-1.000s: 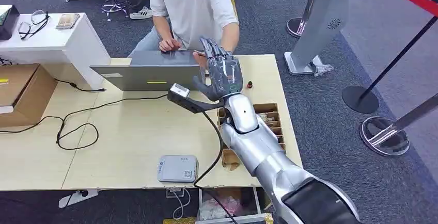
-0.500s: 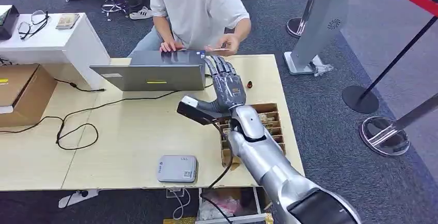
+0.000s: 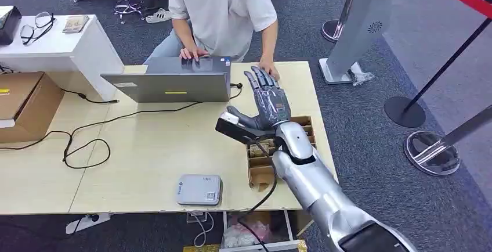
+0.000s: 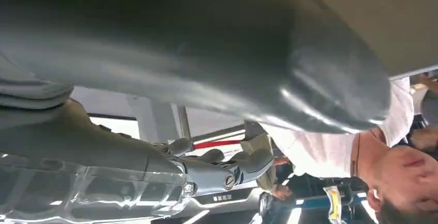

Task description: Pass the card to the sensor for recognition and then transmit it.

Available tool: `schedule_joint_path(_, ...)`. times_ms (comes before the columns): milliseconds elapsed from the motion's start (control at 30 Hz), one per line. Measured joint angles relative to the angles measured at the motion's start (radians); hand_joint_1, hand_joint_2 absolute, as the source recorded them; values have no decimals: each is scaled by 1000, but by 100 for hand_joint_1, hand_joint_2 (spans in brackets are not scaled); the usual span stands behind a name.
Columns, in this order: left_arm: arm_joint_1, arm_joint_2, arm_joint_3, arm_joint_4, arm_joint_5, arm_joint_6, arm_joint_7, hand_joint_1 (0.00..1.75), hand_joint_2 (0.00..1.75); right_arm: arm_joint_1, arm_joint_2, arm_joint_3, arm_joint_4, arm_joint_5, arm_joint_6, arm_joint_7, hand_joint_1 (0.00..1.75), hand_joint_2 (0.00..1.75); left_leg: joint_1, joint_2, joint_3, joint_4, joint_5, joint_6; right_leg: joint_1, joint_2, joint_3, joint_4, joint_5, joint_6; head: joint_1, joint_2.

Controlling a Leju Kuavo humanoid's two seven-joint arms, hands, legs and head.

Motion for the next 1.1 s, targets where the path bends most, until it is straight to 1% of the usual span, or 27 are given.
schedule_joint_path(233, 1, 1, 14, 0, 5, -3, -1, 0, 0, 48, -57, 17, -80, 2, 29, 40, 0, 0, 0, 0, 0, 0, 0, 0, 0, 0, 0, 0, 0, 0, 0, 0)
schedule_joint_path(433, 2, 4, 19, 0, 2, -13, -4, 0, 0, 123, -119, 23, -197, 16, 44, 71, 0, 0, 0, 0, 0, 0, 0, 0, 0, 0, 0, 0, 0, 0, 0, 0)
schedule_joint_path(700, 2, 6, 22, 0, 0, -20, -10, 0, 0, 198, -174, 24, -319, 39, 62, 88, 0, 0, 0, -1, 0, 0, 0, 0, 0, -1, 0, 0, 0, 0, 0, 0)
schedule_joint_path(900, 7, 6, 23, 0, 0, -23, -14, 0, 0, 275, -243, 27, -431, 28, 96, 75, 0, 0, 0, -1, -1, 0, 0, 0, 0, -1, 0, -1, 0, 0, 0, 0)
schedule_joint_path(933, 8, 6, 23, 0, -1, -24, -16, 0, 0, 287, -256, 28, -445, 26, 98, 72, 0, 175, 0, -1, -1, 0, 0, 0, 0, -1, 0, -1, 0, 0, 0, 0)
schedule_joint_path(1100, 10, 8, 23, 0, -6, -31, -23, 0, 0, 340, -312, 30, -487, 13, 101, 72, 0, 175, 0, 0, -1, 0, -1, 1, 0, -1, 0, -1, 0, 0, 0, 0)
